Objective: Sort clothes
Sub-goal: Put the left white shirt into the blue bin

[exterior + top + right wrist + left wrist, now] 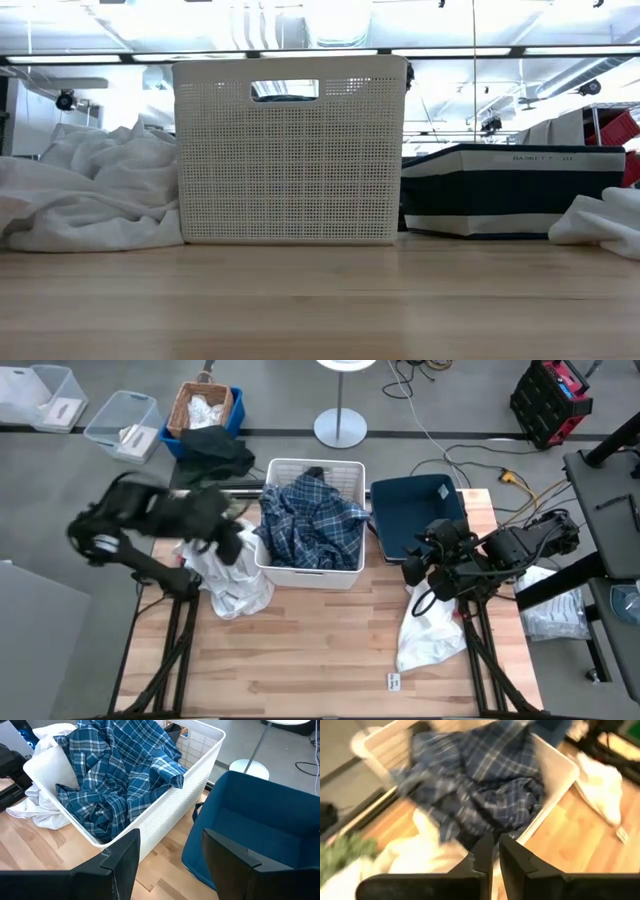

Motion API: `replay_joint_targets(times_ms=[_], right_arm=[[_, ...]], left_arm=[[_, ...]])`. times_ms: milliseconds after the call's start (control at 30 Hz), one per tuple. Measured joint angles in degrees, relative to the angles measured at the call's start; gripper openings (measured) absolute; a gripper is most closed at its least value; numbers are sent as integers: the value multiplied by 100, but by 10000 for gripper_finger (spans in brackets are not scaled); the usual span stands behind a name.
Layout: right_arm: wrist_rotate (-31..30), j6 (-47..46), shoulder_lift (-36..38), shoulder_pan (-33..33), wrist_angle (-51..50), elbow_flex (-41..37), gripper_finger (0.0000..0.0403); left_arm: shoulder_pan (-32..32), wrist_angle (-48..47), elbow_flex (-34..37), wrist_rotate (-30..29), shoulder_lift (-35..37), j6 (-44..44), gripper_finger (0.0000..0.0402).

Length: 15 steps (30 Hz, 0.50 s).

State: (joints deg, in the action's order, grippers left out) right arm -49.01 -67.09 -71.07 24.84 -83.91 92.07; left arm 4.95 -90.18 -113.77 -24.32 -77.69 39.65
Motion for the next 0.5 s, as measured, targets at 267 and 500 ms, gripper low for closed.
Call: replay_joint_targets(times_ms=[267,500], right_arm=[[-4,-1,-8,-11,146,0,203],[-4,1,-21,-11,244,0,203]], left_arm=[[431,4,2909,-494,1739,1308,47],[-460,327,4750,-464,2666,1570,173]])
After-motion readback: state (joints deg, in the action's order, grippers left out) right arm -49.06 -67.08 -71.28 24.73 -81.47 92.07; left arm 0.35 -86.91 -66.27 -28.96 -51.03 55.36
